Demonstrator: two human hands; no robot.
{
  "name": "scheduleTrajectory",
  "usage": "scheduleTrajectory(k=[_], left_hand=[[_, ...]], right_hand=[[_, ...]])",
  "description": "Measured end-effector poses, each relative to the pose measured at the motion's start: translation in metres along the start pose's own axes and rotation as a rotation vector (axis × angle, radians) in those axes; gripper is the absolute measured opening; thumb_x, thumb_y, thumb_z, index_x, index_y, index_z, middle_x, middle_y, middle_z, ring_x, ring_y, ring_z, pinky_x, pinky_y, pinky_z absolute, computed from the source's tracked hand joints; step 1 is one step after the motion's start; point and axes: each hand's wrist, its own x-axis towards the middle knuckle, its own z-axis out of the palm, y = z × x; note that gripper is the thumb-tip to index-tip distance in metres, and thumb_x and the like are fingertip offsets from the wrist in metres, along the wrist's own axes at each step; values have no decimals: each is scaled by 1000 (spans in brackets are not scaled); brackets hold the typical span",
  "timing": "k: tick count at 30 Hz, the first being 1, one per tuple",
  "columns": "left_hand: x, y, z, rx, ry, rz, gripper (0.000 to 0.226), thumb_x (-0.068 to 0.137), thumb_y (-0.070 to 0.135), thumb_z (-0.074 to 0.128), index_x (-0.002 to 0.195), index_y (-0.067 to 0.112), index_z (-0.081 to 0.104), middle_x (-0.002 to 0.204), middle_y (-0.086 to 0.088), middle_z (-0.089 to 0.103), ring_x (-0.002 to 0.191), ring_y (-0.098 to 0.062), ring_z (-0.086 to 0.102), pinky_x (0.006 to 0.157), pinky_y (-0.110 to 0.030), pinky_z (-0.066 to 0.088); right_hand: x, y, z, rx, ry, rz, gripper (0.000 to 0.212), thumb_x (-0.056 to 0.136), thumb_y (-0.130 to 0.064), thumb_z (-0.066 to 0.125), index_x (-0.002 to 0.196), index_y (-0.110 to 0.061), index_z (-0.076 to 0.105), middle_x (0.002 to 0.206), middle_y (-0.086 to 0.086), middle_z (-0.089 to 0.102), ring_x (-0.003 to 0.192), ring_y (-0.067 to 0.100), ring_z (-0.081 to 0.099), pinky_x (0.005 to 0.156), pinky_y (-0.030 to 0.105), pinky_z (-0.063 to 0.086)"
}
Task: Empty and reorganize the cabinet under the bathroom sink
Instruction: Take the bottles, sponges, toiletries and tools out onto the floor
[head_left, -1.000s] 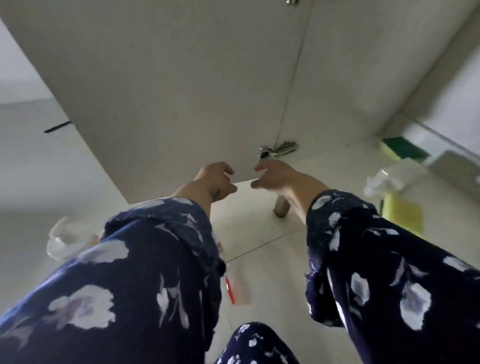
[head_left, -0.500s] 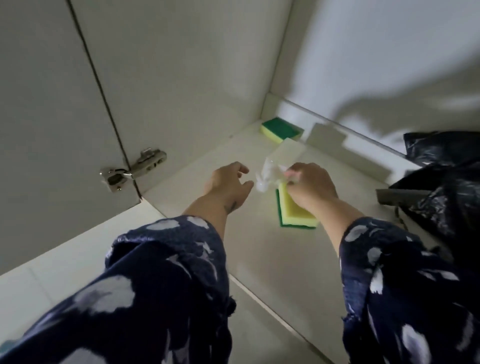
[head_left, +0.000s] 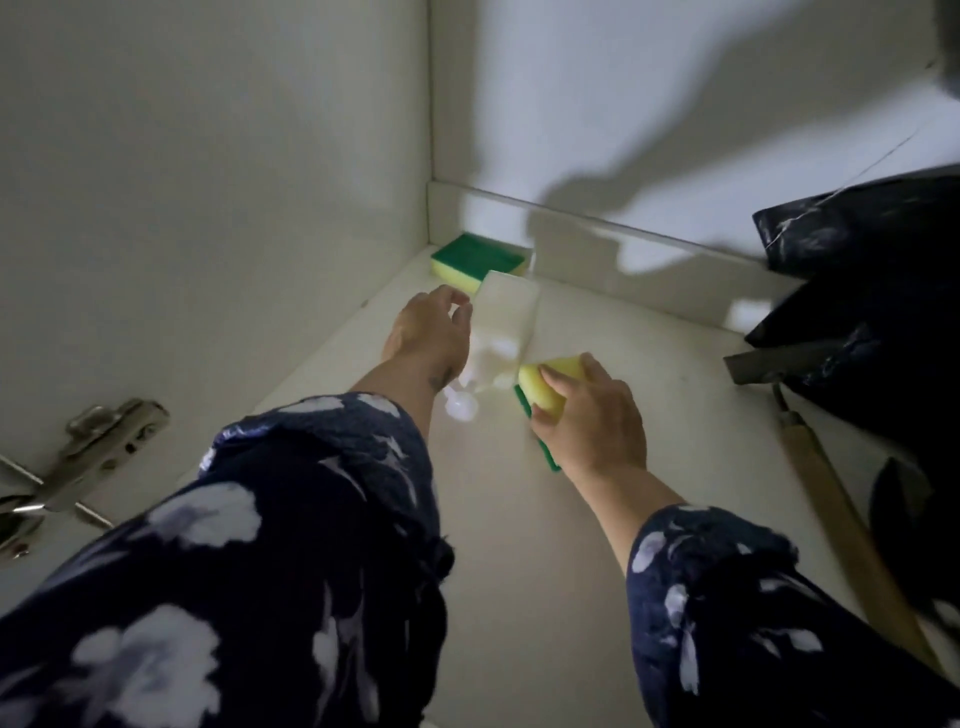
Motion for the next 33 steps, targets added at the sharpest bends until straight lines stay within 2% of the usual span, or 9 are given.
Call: scheduleTrajectory(k=[3,8,13,16,19,23,25,30,33], left_hand=[[41,-8,7,40,-29,34,33,100,19,38,129,21,54,133,-7,54,116,-28,53,92,-32,41],[98,-2,5,504,-289,236,53,92,-3,46,140,18,45,158,-7,21,145,-21,20,114,-30,20],[106,-31,24,734,-347,362,80,86,-10,53,152,18,17,161,2,-3,148,-21,1,117,-51,16],[102,-25,27,753,-222,418,95,75,-11,64,150,17,13,160,-1,5,147,-21,6,115,-49,20],[109,-16,30,745,-196,477,79,87,-3,54,152,20,14,160,1,9,148,-18,5,116,-46,15],[116,-22,32,640,-86,534,54,95,17,47,146,32,33,149,3,38,130,-26,45,97,-38,40],[117,-17,32,745,-10,536,48,93,18,48,138,35,44,136,3,49,116,-27,53,90,-33,38],[111,-11,33,902,131,448,24,90,22,48,102,31,66,102,5,63,97,-21,55,96,-35,31],[110,-17,31,890,99,457,21,89,25,52,103,31,66,111,1,60,109,-24,49,96,-38,31]], right_hand=[[14,3,1,15,-63,45,47,90,-39,57,136,-37,49,145,4,38,116,30,48,99,33,42],[49,6,-2,14,-62,37,48,89,-39,58,136,-36,49,144,1,42,123,28,47,103,32,40],[51,5,4,28,-62,56,48,88,-39,60,135,-32,52,137,0,50,121,27,48,102,32,41],[55,5,3,-13,-63,44,47,88,-41,59,133,-32,53,128,0,55,114,28,51,96,32,42],[57,5,3,-28,-65,48,48,87,-42,59,133,-31,53,125,1,57,113,27,52,95,32,42],[58,6,3,-27,-57,35,48,88,-42,58,134,-31,52,124,1,58,111,26,53,94,32,42],[59,6,3,-36,-61,39,48,88,-41,57,135,-31,52,128,1,57,113,27,52,95,32,41],[59,6,2,-6,-71,54,49,88,-39,59,136,-31,51,136,0,53,119,26,49,98,31,39],[57,6,0,1,-88,52,50,89,-38,58,137,-31,49,138,0,51,121,26,47,100,32,40]])
